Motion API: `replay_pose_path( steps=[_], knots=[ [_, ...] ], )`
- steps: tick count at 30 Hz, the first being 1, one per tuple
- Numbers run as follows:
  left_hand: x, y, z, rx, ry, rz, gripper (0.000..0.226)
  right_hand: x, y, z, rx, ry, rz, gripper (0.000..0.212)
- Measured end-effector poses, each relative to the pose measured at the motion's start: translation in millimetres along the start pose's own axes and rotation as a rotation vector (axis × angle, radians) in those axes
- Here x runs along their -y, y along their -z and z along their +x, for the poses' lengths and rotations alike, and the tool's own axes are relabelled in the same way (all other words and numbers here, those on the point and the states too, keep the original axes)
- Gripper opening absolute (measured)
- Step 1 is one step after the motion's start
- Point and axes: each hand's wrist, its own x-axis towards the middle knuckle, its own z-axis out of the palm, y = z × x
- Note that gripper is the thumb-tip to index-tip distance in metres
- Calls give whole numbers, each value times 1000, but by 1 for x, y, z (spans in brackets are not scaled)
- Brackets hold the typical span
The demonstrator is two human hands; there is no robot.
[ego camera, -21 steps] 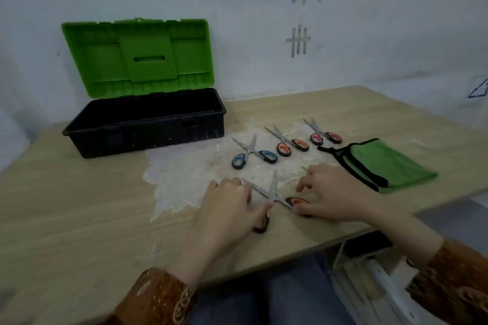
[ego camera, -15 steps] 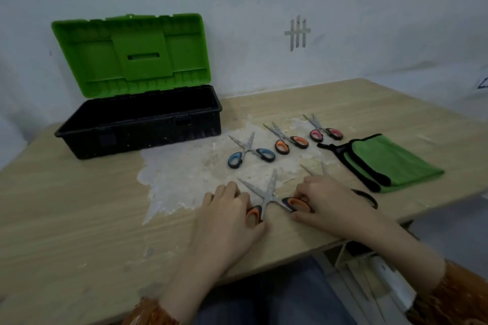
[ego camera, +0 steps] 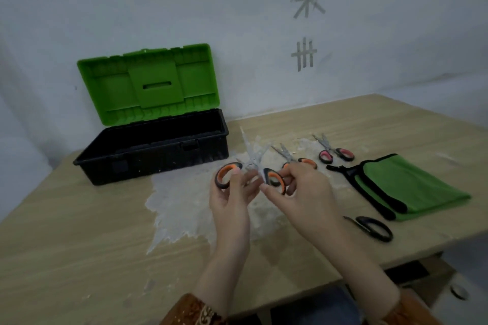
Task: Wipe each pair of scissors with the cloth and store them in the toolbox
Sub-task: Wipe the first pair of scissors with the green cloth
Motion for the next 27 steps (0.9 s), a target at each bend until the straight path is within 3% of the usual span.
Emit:
replay_pose_path(
  steps=[7, 10, 13, 15, 17, 20, 24, 27],
  knots=[
    [10, -21, 7, -44, -48, 26, 20, -9, 19, -7, 96, -61, 20, 26],
    [16, -30, 12, -39, -45, 41, 21, -48, 59, 10, 14, -182, -45, 22],
    [23, -41, 17, 14, -54, 62, 22, -112, 104, 29, -10, -421, -417, 36],
    [27, -51, 19, 61, -54, 82, 23, -149, 127, 31, 140, -668, -680, 54],
    [30, -60, 21, 85, -49, 100, 22, -175, 137, 31, 242, -798, -716, 61],
    [36, -67, 26, 101, -55, 136, 23, -186, 139, 36, 279, -787, -633, 59],
    [44, -65, 29, 110, -49, 160, 24, -168, 131, 40, 202, -615, -581, 39],
    [45, -60, 29, 138, -55, 142, 24, -152, 113, 40, 300, -509, -547, 31]
  ],
)
